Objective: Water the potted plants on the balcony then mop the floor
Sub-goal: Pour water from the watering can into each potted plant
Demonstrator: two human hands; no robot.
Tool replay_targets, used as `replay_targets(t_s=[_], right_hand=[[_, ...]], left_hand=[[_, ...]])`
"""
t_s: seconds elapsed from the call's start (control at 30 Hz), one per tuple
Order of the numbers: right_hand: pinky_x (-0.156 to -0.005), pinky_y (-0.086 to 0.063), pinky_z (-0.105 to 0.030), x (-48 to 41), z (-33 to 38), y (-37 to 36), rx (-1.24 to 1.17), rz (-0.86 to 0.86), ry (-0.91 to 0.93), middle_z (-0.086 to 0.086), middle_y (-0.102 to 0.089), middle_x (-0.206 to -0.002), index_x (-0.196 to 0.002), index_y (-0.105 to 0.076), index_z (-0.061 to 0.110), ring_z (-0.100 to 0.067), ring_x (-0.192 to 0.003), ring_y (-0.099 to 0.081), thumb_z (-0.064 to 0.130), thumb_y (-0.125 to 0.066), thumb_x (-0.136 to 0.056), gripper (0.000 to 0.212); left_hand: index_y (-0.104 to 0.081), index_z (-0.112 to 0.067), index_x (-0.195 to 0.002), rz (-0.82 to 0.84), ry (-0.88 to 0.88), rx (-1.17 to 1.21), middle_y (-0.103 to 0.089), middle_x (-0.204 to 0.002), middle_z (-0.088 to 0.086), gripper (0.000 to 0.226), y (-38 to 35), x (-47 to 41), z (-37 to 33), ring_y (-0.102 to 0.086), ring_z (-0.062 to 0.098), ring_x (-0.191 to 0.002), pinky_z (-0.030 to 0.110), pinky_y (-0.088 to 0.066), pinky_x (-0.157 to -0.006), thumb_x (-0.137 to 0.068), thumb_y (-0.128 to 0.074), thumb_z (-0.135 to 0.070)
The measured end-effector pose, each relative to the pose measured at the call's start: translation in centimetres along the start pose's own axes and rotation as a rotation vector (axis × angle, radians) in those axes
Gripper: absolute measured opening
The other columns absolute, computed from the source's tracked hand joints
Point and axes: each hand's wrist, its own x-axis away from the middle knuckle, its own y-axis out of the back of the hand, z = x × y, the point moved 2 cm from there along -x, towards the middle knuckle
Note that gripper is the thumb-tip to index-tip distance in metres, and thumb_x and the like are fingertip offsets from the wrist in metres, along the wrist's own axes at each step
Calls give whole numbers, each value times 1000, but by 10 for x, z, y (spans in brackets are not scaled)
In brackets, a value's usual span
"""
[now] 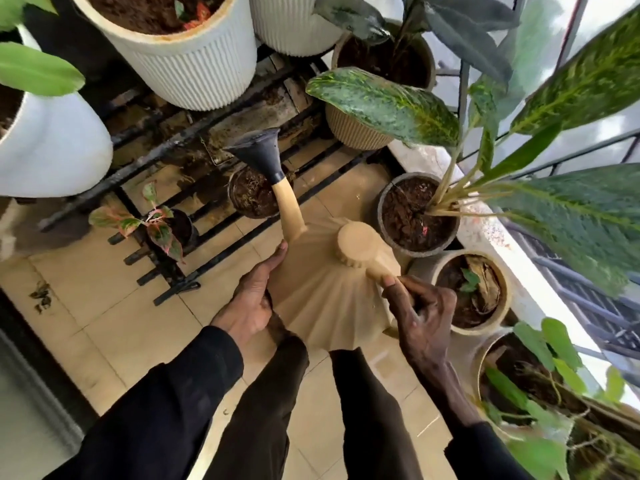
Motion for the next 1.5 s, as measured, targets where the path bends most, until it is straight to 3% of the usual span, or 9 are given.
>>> replay_targets(t_s=[0.17, 0.33, 0.5, 0.67, 0.87, 1.17, 1.27, 1.37, 1.5], right_hand=[[-51, -45, -52, 9, -4, 4, -78, 18, -54, -6, -66, -64, -75, -76, 8, -34, -56, -59, 48, -58, -101, 51], [-48, -40, -46, 25, 1, -9, -137, -13, -98, -1, -69, -67, -75, -77, 13, -25, -54, -57, 47, -59, -100, 46], [-45, -37, -47, 40, -9, -18, -196, -118, -127, -11, -63, -58, -68, -74, 6, -30, -48, -53, 46, -64, -97, 50], [-45, -43, -49, 65, -28, -16, -259, -194, -149, -9, -67, -60, -70, -77, 6, -31, -50, -59, 48, -64, -98, 52], [-43, -38, -43, 114, -57, 22, -280, -309, -157, -1, -66, -57, -68, -77, 8, -21, -47, -56, 43, -66, -99, 48], [-46, -38, -23, 212, -107, 127, -216, -517, -228, 7, -62, -57, -68, -79, 9, -2, -50, -53, 42, -65, -98, 47], [-46, -43, -39, 253, -128, 159, -188, -626, -274, 0, -63, -55, -66, -77, 6, -18, -49, -56, 41, -66, -96, 47], [-47, -42, -44, 301, -145, 191, -182, -719, -334, -5, -62, -54, -65, -75, 5, -28, -48, -56, 42, -66, -95, 49], [-46, -42, -39, 368, -150, 237, -205, -821, -391, 0, -63, -56, -65, -75, 5, -18, -50, -57, 41, -66, -95, 48]], left_hand=[[-66, -15, -129, -8, 1, 0, -73, -124, 13, 77, 3, 2, 2, -65, 34, -119, 55, -50, -105, -65, -90, -50], [-75, -17, -116, 68, -45, 14, -76, -118, 13, 42, 11, -3, 3, -74, 30, -108, 45, -61, -83, -83, -81, -42], [-76, -20, -119, 79, -86, -29, -75, -121, 11, 37, 17, -4, 7, -74, 27, -108, 43, -63, -79, -88, -77, -41], [-84, -27, -99, 99, -134, -117, -77, -117, 8, 18, 12, 7, 19, -74, 24, -108, 41, -63, -81, -90, -76, -40], [-81, -30, -111, 174, -141, -219, -75, -123, 5, 20, -10, 22, 63, -73, 20, -111, 38, -63, -78, -99, -66, -34], [-75, -23, -124, 281, -44, -459, -68, -135, 7, 30, -79, 51, 177, -62, 25, -129, 44, -55, -93, -96, -69, -32], [-71, -14, -129, 331, -20, -576, -59, -145, 16, 40, -105, 67, 217, -50, 32, -140, 57, -36, -118, -94, -72, -32], [-71, -11, -129, 408, 22, -714, -65, -133, 13, 42, -130, 88, 263, -54, 30, -129, 54, -31, -121, -92, -72, -31], [-60, -3, -139, 453, 84, -842, -61, -136, 16, 50, -157, 128, 324, -55, 29, -124, 53, -30, -122, -95, -67, -26]])
